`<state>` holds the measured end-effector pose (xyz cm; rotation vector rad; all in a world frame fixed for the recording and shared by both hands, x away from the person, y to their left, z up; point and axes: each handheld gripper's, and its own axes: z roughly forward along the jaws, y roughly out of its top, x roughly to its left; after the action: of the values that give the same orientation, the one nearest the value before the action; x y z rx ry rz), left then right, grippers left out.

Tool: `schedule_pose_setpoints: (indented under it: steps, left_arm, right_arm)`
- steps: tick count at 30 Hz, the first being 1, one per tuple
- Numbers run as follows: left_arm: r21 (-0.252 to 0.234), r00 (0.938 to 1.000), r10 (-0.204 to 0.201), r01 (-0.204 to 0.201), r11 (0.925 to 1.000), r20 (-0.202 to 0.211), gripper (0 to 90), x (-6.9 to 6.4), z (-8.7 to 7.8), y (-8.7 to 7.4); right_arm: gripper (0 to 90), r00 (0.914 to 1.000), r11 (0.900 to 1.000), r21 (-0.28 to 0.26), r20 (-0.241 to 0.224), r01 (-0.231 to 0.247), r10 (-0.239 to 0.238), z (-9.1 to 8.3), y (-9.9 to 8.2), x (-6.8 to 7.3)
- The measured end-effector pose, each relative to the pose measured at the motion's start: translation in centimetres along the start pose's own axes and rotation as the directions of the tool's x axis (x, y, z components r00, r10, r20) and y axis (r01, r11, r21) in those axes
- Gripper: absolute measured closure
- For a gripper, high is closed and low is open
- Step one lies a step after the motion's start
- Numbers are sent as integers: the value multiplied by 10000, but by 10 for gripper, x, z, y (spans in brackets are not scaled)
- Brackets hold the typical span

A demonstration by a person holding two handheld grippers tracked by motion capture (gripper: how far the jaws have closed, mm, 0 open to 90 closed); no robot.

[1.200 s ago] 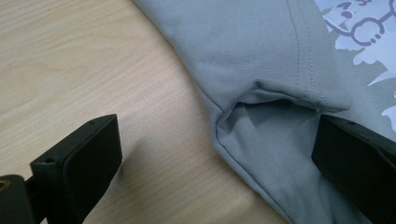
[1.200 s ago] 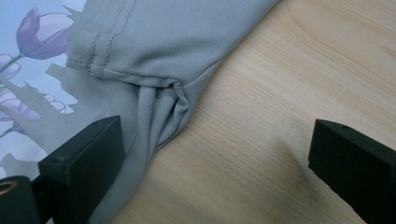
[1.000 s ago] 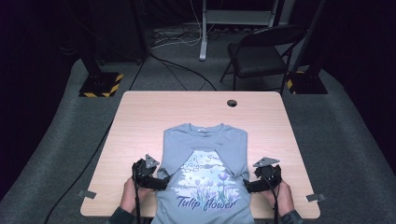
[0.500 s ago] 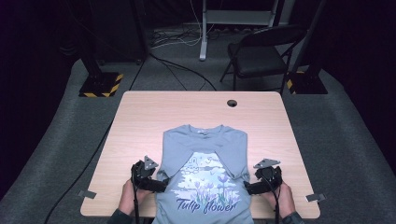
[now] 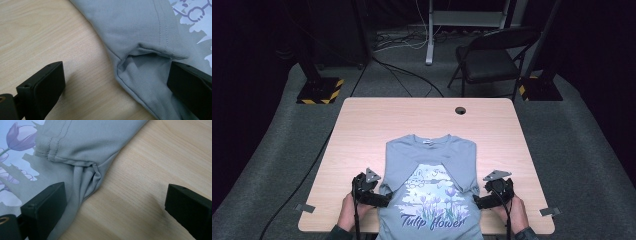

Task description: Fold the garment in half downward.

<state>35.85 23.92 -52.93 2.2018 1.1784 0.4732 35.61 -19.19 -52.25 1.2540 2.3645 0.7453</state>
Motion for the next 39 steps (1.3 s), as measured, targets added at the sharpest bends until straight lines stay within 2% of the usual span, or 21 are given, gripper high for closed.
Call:
schedule_pose_setpoints:
  steps: [39]
  left_arm:
    - [132,9998,66,-69,9999,182,11,-5,-9,-10]
  right_arm:
    - [23,9992,9999,163,-412,4,3,-8,-12,5]
